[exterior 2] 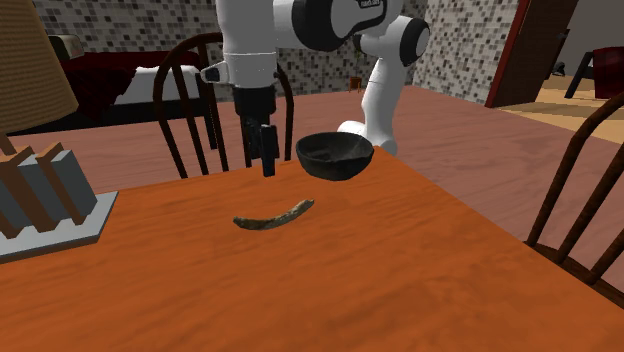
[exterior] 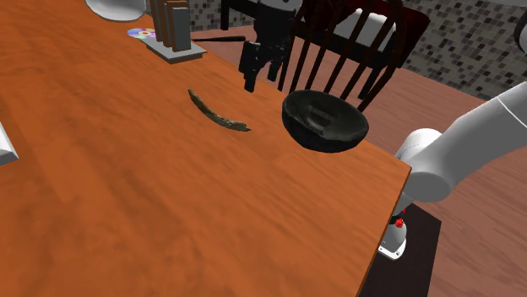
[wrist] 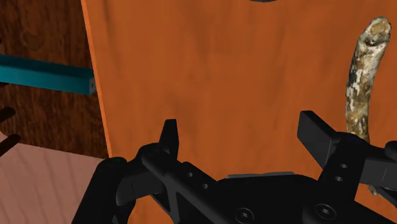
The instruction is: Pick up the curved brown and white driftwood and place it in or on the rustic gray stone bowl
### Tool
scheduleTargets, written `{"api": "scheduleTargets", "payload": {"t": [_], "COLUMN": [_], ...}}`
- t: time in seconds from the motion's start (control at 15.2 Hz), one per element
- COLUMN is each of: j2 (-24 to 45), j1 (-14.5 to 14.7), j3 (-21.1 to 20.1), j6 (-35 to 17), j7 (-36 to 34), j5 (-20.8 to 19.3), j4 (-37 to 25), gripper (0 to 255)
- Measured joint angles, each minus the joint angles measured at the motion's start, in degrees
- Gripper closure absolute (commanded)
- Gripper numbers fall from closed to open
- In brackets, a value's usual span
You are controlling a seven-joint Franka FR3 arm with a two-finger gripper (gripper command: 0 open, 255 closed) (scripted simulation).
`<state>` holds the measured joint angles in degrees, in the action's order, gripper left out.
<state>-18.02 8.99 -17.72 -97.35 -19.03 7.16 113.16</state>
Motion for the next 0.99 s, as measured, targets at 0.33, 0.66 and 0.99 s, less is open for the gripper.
{"api": "scheduleTargets", "payload": {"t": [0.33, 0.66, 0.99], "j2": [9.0, 16.8, 16.8], "j1": [2.1, 4.6, 5.0], "j3": [-4.4, -7.9, -8.2], "j6": [1.5, 3.0, -0.5], "j7": [-3.3, -6.6, -6.7], "j5": [-1.3, -3.4, -3.3], "j4": [-9.4, -17.3, -13.7], "gripper": [0, 0, 0]}}
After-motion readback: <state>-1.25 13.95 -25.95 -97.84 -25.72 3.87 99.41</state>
